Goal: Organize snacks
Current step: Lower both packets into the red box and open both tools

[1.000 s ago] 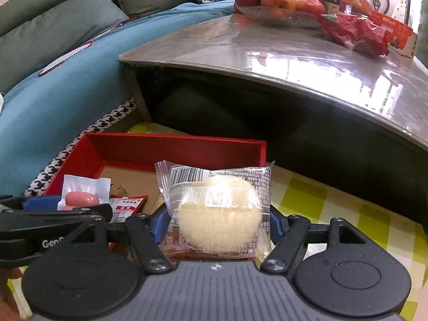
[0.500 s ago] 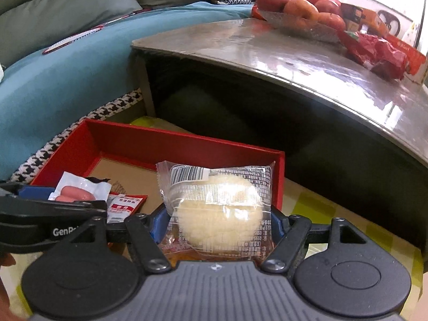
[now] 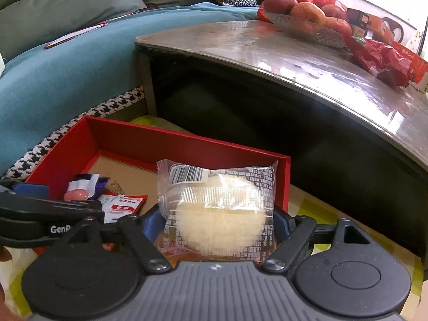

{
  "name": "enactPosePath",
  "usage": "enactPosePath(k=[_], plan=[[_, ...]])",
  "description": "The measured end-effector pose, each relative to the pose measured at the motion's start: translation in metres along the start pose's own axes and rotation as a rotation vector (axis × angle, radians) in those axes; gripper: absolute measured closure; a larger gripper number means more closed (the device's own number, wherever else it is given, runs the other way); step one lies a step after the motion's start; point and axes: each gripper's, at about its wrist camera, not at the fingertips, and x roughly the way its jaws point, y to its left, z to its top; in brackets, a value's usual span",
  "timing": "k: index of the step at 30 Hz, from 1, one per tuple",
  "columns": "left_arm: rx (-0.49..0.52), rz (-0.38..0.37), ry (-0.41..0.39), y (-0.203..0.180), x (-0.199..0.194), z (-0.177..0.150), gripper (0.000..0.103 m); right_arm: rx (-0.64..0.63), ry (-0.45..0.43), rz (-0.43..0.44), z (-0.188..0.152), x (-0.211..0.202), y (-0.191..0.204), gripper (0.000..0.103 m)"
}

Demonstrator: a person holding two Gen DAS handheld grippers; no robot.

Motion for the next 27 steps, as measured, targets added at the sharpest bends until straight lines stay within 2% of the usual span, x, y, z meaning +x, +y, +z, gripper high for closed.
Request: enactPosePath(k=[16, 19, 27], plan=[[-0.038, -0.045, -0.035, 0.01, -0.023, 0.003, 0.018, 0.046, -0.016, 0.026, 0.009, -0.017, -0.012, 0.02], [-0.047, -0.057, -0.037, 0.011, -0.027, 0.002, 0.018, 0.037, -0.003, 0.063, 0.007, -0.018, -0.01, 0.016], [-0.073, -0.066, -0.041, 0.018, -0.036, -0.002, 0.018, 0.072, -0.055, 0.079, 0.013, -0.035, -0.014, 0.015]])
